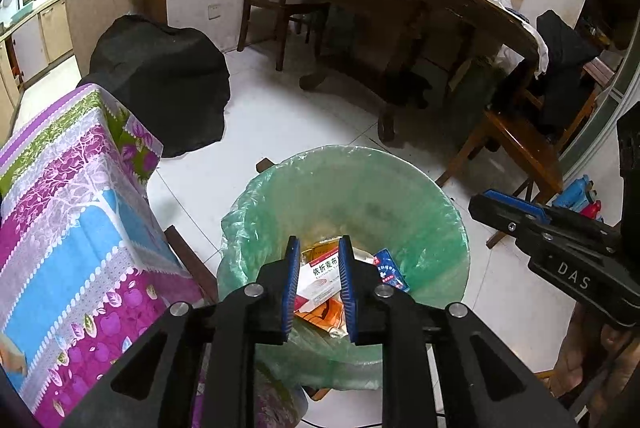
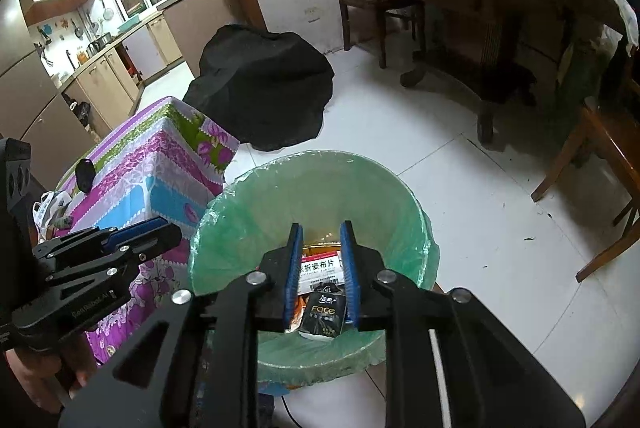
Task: Collect trash
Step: 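Move both tools back over the table, then grasp the white rolled bag with the left tool while the right tool grasps the white towel bundle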
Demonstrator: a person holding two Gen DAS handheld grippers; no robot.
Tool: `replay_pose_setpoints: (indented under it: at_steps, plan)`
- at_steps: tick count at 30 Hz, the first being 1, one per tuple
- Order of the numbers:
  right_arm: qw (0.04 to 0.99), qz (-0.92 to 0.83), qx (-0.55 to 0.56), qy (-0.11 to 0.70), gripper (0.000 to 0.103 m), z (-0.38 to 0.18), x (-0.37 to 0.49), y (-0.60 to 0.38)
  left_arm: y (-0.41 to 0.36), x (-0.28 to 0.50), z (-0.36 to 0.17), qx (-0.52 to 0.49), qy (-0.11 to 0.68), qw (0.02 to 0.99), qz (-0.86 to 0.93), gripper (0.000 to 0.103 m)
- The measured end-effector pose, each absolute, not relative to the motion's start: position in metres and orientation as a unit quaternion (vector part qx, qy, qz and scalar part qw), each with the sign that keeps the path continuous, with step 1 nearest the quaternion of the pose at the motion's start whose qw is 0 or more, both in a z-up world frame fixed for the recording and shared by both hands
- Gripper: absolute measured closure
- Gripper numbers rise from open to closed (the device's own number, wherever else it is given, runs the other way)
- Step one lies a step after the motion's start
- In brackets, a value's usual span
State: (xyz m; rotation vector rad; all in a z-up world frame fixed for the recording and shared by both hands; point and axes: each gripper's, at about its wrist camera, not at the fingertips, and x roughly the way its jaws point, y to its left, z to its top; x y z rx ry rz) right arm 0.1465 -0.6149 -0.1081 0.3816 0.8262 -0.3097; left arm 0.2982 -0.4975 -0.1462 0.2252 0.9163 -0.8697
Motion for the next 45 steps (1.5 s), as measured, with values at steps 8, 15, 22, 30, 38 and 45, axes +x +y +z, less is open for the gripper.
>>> replay_pose_setpoints:
  at_steps: [8, 15, 22, 30, 38, 45]
  plan:
    - [0.917, -0.122, 0.161, 0.344, 0.026, -0.088, 0.12, -0.573, -0.434, 0.289, -0.124, 0.1, 0.395, 0.822, -0.398, 0.039]
    - [0.932, -0.052, 0.148, 0.328, 0.021, -0.095, 0.109, -0.502, -0.293, 0.315, -0.104, 0.061, 0.382, 0.855, -0.345, 0.034]
    - [0.931, 0.013, 0.129, 0.34, 0.02, -0.1, 0.133, -0.445, -0.076, 0.386, -0.112, -0.032, 0.403, 0.903, -0.147, 0.033]
    - [0.927, 0.067, 0.107, 0.353, 0.02, -0.102, 0.179, -0.393, 0.065, 0.449, -0.157, -0.107, 0.458, 0.882, -0.013, 0.032]
    - [0.921, 0.104, 0.079, 0.367, 0.02, -0.104, 0.212, -0.355, 0.049, 0.478, -0.176, -0.078, 0.457, 0.886, -0.012, 0.032]
    - [0.914, 0.15, 0.043, 0.373, 0.02, -0.103, 0.245, -0.316, 0.047, 0.489, -0.187, -0.068, 0.45, 0.89, -0.005, 0.044]
